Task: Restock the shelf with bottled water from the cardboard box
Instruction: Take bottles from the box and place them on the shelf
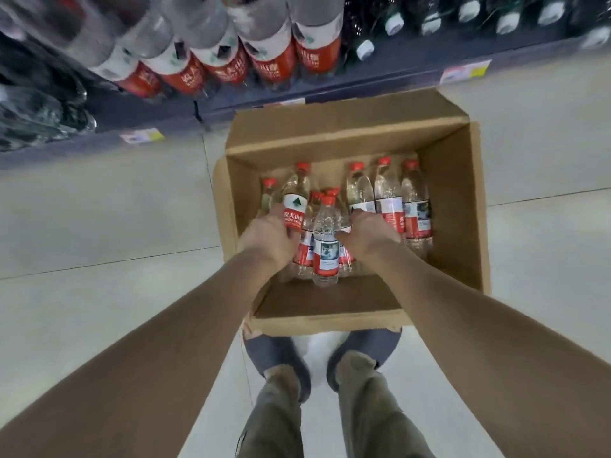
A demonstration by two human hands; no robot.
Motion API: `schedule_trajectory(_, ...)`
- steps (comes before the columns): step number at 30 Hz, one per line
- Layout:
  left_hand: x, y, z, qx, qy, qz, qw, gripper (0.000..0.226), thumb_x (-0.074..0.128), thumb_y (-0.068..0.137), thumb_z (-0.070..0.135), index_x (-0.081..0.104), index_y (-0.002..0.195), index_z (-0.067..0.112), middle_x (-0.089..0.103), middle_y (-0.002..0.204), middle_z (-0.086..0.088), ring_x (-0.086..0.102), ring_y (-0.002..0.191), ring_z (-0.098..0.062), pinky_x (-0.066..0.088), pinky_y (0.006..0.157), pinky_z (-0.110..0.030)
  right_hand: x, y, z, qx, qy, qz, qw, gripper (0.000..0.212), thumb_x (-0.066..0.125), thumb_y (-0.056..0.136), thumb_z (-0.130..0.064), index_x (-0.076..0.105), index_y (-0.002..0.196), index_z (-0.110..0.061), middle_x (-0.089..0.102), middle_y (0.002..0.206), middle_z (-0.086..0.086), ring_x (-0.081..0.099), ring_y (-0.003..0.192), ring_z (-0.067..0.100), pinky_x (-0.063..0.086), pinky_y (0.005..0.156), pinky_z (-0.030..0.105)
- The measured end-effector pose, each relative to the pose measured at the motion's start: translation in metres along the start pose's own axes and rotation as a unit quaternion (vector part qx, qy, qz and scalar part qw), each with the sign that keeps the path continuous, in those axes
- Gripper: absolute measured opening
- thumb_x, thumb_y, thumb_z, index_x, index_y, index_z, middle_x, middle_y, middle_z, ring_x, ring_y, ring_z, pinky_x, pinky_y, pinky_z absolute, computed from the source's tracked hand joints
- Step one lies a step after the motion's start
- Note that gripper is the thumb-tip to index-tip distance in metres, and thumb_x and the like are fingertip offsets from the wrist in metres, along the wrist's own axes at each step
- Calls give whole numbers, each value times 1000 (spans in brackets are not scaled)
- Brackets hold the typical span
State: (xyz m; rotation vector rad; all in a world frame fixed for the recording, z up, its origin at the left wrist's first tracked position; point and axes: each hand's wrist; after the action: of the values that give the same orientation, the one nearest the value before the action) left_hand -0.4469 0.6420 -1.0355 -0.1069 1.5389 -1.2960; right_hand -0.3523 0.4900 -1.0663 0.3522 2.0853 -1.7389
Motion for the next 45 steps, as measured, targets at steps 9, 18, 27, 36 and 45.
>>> schedule_trajectory(9,67,106,-7,-34,17,1,999,73,53,108,46,27,160,2,55,143,-26,60,129,-42,55,101,-48,80,90,2,33,161,-12,986,98,78,83,-58,32,155,-11,61,134,14,65,111,29,57,97,43)
schedule_trajectory(18,98,133,-20,-98,-31,14,995,84,81,89,47,38,151,9,47,141,-18,53,130,-34,50,104,-42,104,105,-1,59,166,38,984,108,79,81,-59,23,154,-2,50,142,14,55,129,29,52,105,43)
schedule_trajectory(27,95,131,-17,-127,-3,0,992,93,80,84,60,41,150,8,45,139,-19,50,127,-33,51,101,-38,98,81,12,11,297,59,953,86,88,78,-44,44,147,-17,65,128,4,65,115,26,58,96,42)
schedule_trajectory(36,92,141,-24,-87,13,21,996,79,54,96,64,39,153,10,45,155,-16,38,139,-38,41,106,-45,96,81,9,2,307,93,947,84,86,79,-46,47,147,-17,66,133,3,65,118,25,57,98,38)
schedule_trajectory(45,106,170,-24,-71,114,80,988,100,63,71,92,60,134,15,30,144,-12,34,129,-34,31,109,-42,103,100,15,-4,318,80,945,79,88,76,-48,52,141,-21,69,123,-2,67,109,21,59,87,33)
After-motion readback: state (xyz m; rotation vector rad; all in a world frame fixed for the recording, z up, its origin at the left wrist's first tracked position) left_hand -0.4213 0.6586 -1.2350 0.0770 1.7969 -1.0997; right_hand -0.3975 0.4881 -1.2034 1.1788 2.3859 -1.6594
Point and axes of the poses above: each hand's wrist, its own y-axis towards the middle knuckle, its own x-axis out of the palm, z = x × y
